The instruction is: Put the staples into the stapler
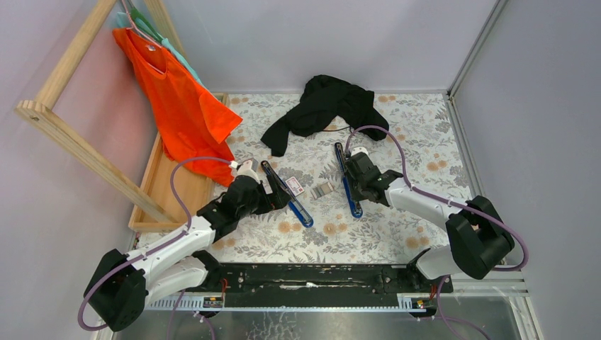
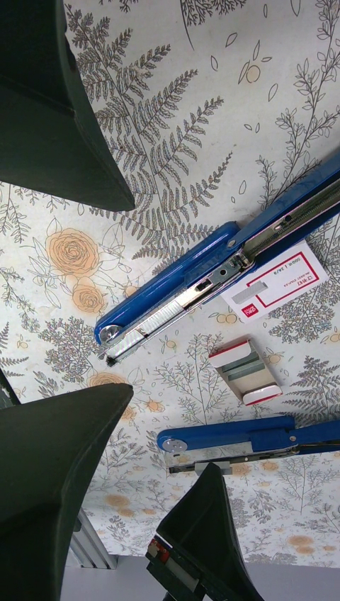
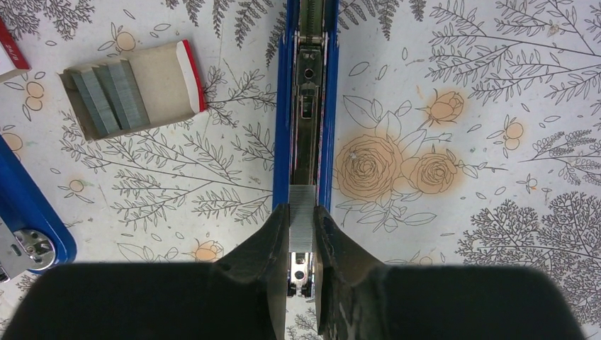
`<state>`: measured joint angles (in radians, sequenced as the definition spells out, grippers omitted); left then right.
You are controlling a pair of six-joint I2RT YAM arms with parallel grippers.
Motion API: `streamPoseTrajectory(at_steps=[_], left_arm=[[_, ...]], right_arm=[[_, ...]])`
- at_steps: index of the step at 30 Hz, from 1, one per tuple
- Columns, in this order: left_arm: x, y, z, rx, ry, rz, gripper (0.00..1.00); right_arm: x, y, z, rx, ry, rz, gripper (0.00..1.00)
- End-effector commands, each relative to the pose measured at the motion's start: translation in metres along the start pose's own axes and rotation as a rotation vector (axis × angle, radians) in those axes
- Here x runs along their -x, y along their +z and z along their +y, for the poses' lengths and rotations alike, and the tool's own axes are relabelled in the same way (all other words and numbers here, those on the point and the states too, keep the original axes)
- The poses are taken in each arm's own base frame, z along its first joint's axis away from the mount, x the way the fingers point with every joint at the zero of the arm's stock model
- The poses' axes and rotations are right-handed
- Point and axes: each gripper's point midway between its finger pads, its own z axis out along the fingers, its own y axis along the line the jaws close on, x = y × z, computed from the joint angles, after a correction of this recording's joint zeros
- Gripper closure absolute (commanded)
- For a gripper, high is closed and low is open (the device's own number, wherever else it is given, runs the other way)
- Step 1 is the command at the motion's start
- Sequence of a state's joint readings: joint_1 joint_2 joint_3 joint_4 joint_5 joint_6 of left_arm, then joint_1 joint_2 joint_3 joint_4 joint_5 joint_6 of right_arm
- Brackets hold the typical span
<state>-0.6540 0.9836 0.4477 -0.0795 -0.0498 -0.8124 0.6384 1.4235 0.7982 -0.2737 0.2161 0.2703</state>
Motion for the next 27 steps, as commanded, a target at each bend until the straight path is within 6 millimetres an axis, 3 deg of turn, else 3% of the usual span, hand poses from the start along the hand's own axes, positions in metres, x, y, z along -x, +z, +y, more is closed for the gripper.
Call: streamPoseTrajectory(at_steps=[1,18,27], left_arm=[[0.017,-0.001,-0.018,-0.054,0.007,-0.052,0.02],[0.017,-0.001,-0.018,-0.053,0.007,-0.05,0.02],[0.017,0.001,-0.019,-0.055,0.007,-0.048,0.02]], right_arm=[[0.004,-0.005,-0.004,-0.01,0.013,-0.006,0.85],[-0.006,0.004,0.0,0.007,0.002,0.039,0.84],[-0.004,0.002,0.001,0.011,0.005,0.032,0.76]])
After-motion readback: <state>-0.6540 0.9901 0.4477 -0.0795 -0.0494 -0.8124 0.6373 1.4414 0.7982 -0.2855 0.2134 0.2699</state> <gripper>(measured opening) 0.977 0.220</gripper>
